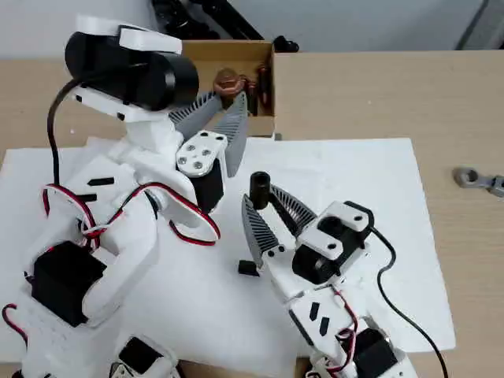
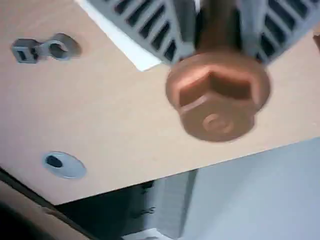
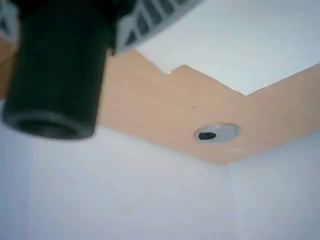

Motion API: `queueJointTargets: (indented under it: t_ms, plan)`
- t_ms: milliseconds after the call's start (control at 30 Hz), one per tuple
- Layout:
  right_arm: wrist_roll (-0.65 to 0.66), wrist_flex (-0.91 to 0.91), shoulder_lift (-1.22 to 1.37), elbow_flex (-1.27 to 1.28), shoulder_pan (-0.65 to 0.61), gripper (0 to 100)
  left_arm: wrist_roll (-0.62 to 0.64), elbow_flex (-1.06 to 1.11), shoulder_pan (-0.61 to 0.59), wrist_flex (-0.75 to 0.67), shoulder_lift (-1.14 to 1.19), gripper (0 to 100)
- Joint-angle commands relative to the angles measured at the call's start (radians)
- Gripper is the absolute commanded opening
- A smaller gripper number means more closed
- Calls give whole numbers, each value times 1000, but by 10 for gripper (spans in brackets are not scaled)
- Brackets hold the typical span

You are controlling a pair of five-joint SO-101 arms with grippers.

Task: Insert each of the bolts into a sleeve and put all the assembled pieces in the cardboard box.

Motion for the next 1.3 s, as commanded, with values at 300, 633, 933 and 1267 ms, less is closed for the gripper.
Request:
queueJointTargets:
  t_ms: [300,633,933,1267]
  plan:
    - [-8,-53,-8,9,1,4,17,-1,84,26,-2,5]
    - [-8,-50,-8,9,1,4,17,38,120,25,0,5]
    - [-8,-50,-8,8,1,4,14,42,117,26,0,5]
    - [-6,-48,-8,5,1,3,17,42,120,49,0,5]
